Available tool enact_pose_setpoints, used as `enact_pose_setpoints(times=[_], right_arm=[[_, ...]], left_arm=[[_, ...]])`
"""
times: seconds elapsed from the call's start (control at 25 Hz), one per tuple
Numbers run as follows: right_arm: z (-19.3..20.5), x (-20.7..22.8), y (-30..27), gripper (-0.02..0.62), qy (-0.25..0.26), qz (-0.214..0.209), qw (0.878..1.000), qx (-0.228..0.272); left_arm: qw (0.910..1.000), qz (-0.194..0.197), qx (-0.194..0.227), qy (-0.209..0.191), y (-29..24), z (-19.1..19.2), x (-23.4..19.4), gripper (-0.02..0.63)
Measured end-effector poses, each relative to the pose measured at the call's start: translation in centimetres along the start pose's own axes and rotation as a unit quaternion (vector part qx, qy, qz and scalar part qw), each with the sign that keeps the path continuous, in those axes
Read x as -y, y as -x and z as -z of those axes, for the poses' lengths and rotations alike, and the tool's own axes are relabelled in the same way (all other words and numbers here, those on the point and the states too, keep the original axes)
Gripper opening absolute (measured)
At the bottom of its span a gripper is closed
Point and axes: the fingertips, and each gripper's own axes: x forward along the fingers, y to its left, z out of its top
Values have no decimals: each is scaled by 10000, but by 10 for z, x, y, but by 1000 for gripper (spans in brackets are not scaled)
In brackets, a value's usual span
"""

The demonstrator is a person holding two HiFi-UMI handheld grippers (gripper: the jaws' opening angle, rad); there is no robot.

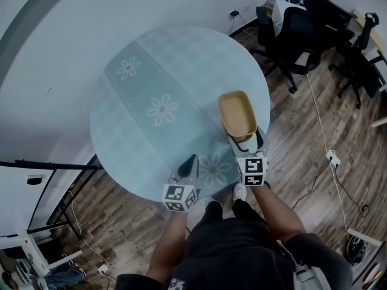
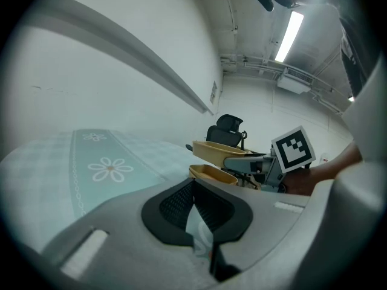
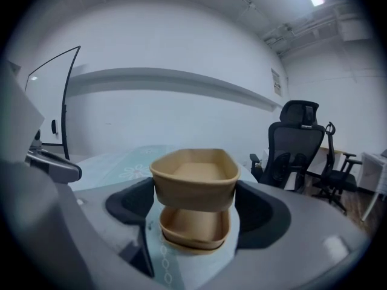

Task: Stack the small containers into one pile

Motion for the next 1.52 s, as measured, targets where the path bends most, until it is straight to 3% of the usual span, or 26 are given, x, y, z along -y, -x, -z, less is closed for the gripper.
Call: enact_pose_setpoints(times=[0.52, 1.12, 1.52], right_arm=[[55, 13, -20, 423, -204, 265, 9988, -353], [65, 3, -17, 448, -538, -130, 9967, -597], [52, 10, 5, 448, -544, -209, 9974, -415]], left_arm=[[9993, 134, -332, -54, -1, 25, -2, 5], [9993, 178, -328, 22, 0, 31, 11, 5], [9994, 202, -291, -31, -3, 29, 32, 5]])
